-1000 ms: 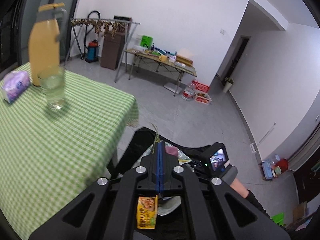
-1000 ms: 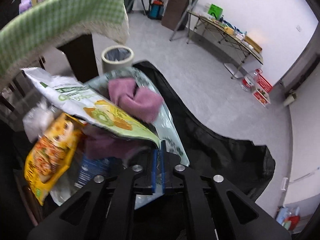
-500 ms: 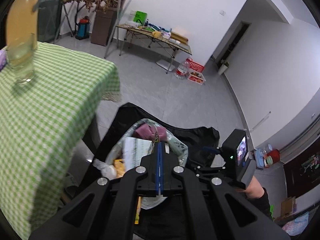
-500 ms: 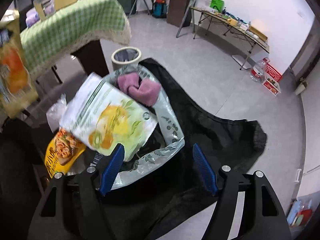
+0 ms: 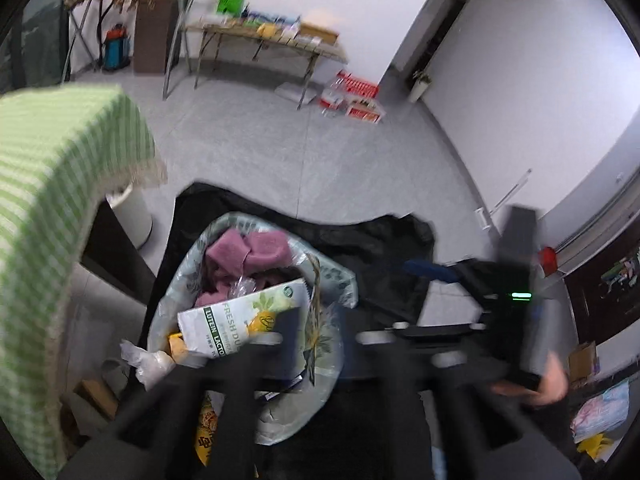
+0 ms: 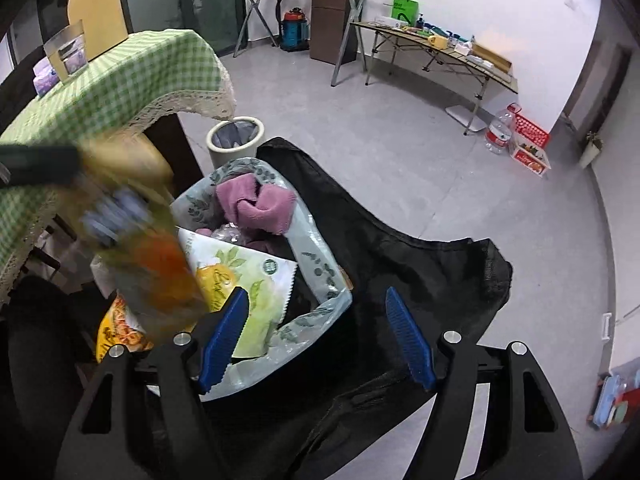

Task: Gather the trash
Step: 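Open both tools to drop the kiwi bag and gold wrapper into the bin, then move both tools back over the table toward the milk carton and straw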

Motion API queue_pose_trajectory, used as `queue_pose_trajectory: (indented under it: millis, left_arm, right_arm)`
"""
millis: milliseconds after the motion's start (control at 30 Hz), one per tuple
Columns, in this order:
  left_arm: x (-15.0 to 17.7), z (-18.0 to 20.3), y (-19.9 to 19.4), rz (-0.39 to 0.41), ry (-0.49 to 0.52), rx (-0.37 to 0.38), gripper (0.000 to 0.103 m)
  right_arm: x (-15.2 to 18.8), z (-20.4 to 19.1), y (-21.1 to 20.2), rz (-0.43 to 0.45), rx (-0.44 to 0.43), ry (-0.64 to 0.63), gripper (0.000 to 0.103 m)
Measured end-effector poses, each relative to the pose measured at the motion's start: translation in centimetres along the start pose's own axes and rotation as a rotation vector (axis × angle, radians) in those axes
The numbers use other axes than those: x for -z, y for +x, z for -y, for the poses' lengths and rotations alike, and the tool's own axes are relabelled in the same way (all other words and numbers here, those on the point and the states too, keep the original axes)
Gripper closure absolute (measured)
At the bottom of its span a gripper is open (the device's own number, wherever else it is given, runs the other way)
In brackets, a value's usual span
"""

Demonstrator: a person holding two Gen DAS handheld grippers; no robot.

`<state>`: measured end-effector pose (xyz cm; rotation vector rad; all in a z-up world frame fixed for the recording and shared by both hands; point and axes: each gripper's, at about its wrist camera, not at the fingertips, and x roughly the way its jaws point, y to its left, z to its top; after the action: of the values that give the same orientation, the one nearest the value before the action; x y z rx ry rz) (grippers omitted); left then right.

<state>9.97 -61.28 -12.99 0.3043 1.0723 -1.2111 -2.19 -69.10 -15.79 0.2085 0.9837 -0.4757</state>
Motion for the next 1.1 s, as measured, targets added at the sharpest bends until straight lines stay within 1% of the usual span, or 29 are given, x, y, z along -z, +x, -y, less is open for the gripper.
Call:
queue_pose_trajectory:
  millis: [100, 167, 233, 400, 500, 567, 600, 633, 833, 867, 967, 1100]
  left_arm:
    - [0.2, -1.9, 2.0, -0.049, -0.073, -0.042, 0.063]
    - [0.5, -2.4, 2.0, -0.053, -0.068, -0.060, 0.063]
    - [0.6, -2.7, 1.6, -0.039, -0.051, -0.097, 0.063]
    - [0.6, -2.7, 0.3, -0.022, -0.050, -0.105, 0.063]
    - [0.6, -2.7, 0.2, -0.034, -0.051, -0.119, 0.053]
    - [0.7, -2.8, 0.1, -0.041, -0.056, -0.122, 0.053]
    - [0.8, -2.9, -0.3, -0.038, -0.058, -0.126, 0.051]
    - [0.8, -2.9, -0.5, -0.036, -0.059, -0.131, 0.043]
    - [0.8, -2.9, -3.2, 0.016, -0.025, -0.178, 0.030]
    - [0.7, -2.9, -3.9, 0.028, -0.021, -0.184, 0.029]
    - [0.6, -3.1, -6.2, 0.074, -0.017, -0.198, 0.025]
    - [0.8, -3.4, -9.8, 0.166, 0.005, -0.229, 0.014]
  right_arm:
    - [0.1, 0.2, 0.4, -0.014, -0.007, 0.013, 0.034]
    - [0.2, 0.1, 0.5, -0.017, -0.007, 0.007, 0.034]
    - [0.3, 0.0, 0.8, -0.023, -0.009, 0.008, 0.034]
    - [0.4, -0.4, 1.1, -0.036, -0.026, 0.010, 0.034]
    - [0.2, -1.0, 0.9, -0.032, -0.032, -0.008, 0.034]
    - [-0.1, -1.3, 0.8, -0.030, -0.033, -0.015, 0.034]
    - [-0.3, -1.5, 0.7, -0.032, -0.032, -0.017, 0.034]
    - [-0.5, -1.7, 0.6, -0.032, -0.029, -0.021, 0.034]
    - [-1.9, -2.8, -1.3, 0.017, -0.017, -0.046, 0.034]
    - [-2.2, -2.9, -1.8, 0.029, -0.012, -0.048, 0.034]
    - [-3.1, -3.5, -3.0, 0.065, -0.005, -0.049, 0.034]
    - [-4.3, -4.9, -4.8, 0.109, 0.001, -0.075, 0.034]
